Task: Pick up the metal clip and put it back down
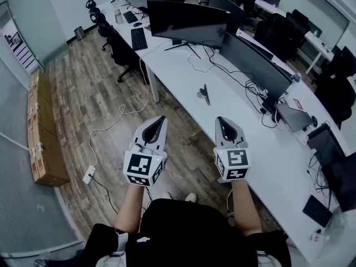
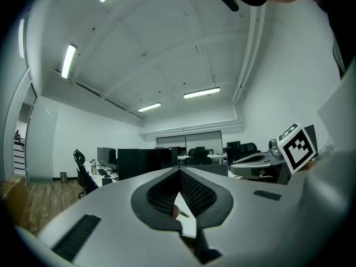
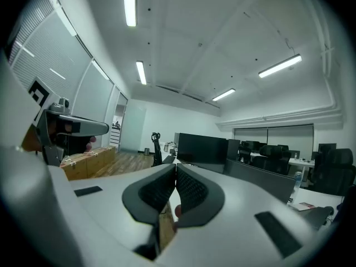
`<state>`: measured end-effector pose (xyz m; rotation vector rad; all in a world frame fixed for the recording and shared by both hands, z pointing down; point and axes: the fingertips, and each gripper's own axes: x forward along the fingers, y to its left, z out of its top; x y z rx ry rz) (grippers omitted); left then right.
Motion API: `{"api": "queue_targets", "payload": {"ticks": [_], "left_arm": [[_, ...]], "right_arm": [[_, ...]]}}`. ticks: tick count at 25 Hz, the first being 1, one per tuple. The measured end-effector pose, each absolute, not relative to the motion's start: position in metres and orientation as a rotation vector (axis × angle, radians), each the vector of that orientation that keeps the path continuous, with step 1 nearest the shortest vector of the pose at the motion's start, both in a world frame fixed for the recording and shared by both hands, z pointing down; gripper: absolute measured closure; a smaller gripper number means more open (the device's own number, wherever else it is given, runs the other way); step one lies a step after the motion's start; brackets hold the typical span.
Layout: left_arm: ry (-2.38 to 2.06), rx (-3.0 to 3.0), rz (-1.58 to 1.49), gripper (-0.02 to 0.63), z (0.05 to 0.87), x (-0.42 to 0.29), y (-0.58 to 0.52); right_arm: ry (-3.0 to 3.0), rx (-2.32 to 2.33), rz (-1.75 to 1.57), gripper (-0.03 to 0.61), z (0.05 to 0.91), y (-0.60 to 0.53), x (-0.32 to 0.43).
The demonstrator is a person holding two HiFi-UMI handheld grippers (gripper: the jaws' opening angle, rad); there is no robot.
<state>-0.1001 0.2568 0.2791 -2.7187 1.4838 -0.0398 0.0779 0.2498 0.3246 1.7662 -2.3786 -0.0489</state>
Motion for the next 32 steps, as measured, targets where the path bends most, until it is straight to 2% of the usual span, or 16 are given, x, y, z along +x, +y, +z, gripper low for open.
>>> {"api": "queue_targets", "payload": {"ticks": [16,32], "left_arm": [[1.540,-2.675,-0.061,0.604,0.290,-0.060,0.282],[1.557,-2.677,-0.038,0.604,0.295,-0.067,0.219]], "right_arm": [[-2.428,1.693,-0.038,0.554,0.341,0.266,0.112],[-2.437,1.644,-0.067,0.554,0.346,0.209,0.101]]}}
